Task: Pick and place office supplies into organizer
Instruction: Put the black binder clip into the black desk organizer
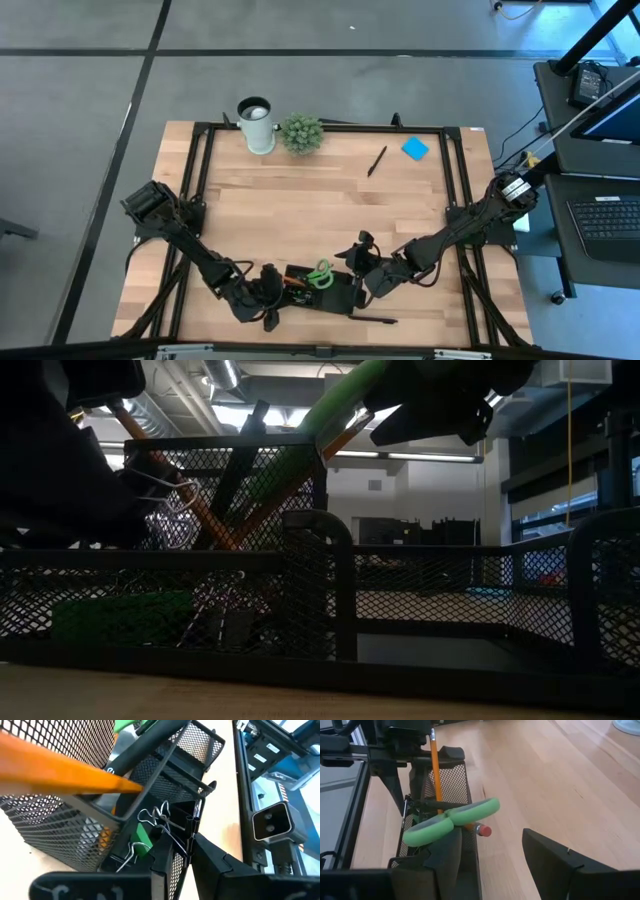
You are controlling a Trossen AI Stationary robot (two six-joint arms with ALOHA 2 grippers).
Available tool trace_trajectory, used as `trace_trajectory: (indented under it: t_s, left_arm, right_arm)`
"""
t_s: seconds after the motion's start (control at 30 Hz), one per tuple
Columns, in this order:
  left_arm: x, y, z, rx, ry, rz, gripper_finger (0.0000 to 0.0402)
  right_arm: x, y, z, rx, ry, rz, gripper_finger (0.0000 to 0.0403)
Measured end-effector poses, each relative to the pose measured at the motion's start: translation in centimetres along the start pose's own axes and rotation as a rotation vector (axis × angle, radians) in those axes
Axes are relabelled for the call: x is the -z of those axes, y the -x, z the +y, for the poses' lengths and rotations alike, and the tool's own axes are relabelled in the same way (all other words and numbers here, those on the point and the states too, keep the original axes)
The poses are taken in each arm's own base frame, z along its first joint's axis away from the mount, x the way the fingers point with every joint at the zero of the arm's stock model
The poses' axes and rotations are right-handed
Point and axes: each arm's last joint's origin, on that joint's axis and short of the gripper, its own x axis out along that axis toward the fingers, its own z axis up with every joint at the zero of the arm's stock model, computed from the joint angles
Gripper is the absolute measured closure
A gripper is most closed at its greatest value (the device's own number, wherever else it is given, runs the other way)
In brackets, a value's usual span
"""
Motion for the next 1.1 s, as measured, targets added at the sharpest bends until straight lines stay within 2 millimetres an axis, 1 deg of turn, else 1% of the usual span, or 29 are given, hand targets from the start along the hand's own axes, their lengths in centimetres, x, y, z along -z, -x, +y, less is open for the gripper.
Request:
trace_trajectory:
  t_s: [0.33,0.83,1.1]
  left_arm:
    - [-0.01,0.0,-0.02,0.002,0.006,-0.001,0.0327]
    - [-0.02,0.0,-0.02,0.002,0.032,-0.002,0.0323]
    - [-0.02,0.0,-0.02,0.001,0.017,-0.002,0.0322]
  right_arm:
    - [0.13,0.01,-0.07,0.006,0.009,0.011,0.0192]
    - [0.18,0.01,-0.09,0.005,0.012,0.017,0.0192]
    - [0.18,0.01,-0.08,0.005,0.012,0.018,0.0192]
